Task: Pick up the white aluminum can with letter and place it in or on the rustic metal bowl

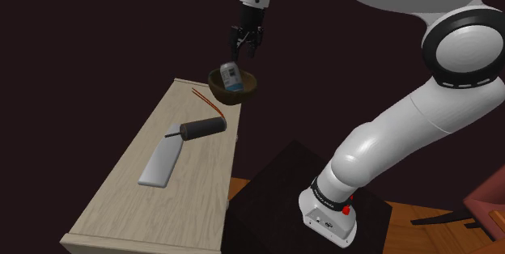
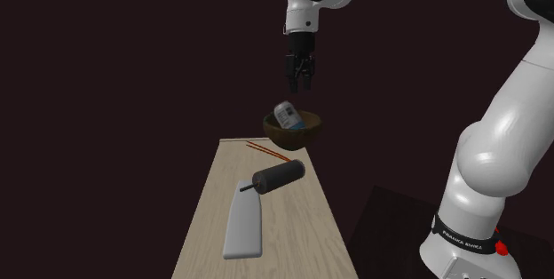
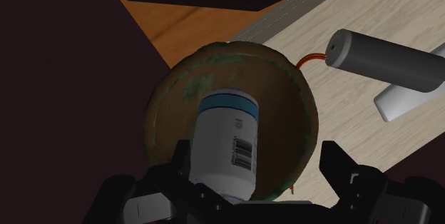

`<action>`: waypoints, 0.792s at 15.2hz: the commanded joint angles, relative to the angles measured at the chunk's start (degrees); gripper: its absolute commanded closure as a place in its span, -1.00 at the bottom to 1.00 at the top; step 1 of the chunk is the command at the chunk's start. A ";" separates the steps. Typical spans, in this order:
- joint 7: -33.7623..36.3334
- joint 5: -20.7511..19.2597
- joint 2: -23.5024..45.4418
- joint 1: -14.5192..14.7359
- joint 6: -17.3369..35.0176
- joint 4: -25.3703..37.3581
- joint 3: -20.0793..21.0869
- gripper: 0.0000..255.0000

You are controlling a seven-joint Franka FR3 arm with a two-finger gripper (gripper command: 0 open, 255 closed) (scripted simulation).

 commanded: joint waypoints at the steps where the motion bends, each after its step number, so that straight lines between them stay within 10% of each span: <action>1: 0.05 -0.08 0.37 -0.07 -1.93 2.29 -0.13 -1.00; 12: 0.21 -0.29 1.83 -0.26 -7.34 9.15 -0.46 -1.00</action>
